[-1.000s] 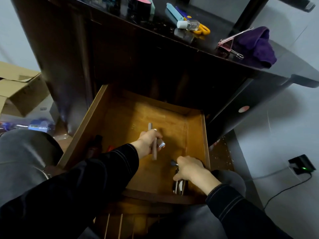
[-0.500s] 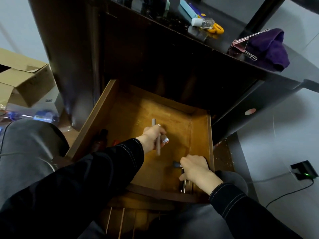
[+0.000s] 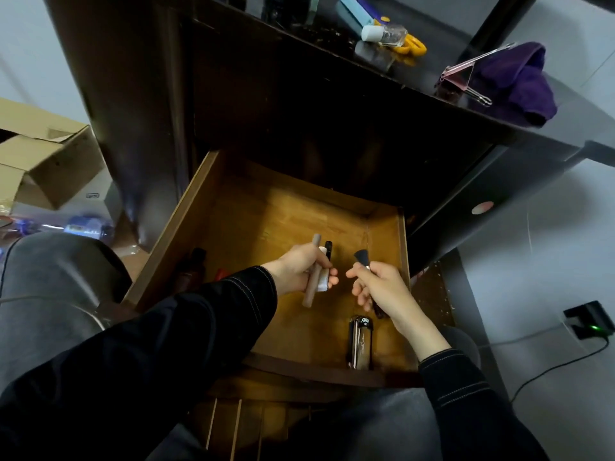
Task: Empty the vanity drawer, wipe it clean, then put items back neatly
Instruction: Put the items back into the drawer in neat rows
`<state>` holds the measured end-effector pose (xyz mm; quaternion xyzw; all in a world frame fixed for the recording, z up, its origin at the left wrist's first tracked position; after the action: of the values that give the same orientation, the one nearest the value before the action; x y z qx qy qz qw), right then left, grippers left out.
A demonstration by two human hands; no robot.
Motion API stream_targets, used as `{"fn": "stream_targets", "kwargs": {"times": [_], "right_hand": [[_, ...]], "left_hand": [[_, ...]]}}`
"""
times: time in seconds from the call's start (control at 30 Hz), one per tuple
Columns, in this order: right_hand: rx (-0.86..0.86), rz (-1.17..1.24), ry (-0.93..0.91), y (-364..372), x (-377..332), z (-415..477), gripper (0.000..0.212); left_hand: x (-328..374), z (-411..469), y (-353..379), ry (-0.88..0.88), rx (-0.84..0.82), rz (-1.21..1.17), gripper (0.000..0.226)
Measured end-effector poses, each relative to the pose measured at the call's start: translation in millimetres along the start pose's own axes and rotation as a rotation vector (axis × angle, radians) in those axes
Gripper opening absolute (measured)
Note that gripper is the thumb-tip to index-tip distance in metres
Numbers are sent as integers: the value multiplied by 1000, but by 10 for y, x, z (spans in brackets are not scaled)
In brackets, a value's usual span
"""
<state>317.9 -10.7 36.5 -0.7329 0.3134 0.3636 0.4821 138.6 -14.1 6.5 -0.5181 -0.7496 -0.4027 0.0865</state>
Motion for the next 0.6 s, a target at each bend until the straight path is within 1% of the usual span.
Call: {"fn": "stream_targets", "kwargs": {"times": [0.1,0.17,0.23,0.4,0.53,0.6], "right_hand": [[24,246,35,81,69,31,32],[21,298,61,105,120,76,29],[31,271,51,104,155,120,24],[80,212,26,119,194,136,21],[74,233,38,134,199,127,33],[65,192,34,139,208,132,41]], "left_hand": [[-14,13,-5,-31,-33,-36,20],[-9,37,-24,-26,-15,-54,22],[-4,53,-37,-27,-12,-52,23],[-19,21,-7,-72,-62,62,11],[-43,25,-45,-47,20,141,14],[-53,33,-68,-47,58,148,17]]}}
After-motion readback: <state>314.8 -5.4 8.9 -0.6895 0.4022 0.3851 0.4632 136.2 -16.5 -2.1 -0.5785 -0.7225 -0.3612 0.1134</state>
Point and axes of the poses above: each hand's wrist, its own z-axis towards the middle knuckle, its own y-axis out of the palm, x = y × z, the point moved 1 cm from there along z, towards the middle knuckle, and after that the axes turned 6 degrees about -y, right-handed, at the moved point
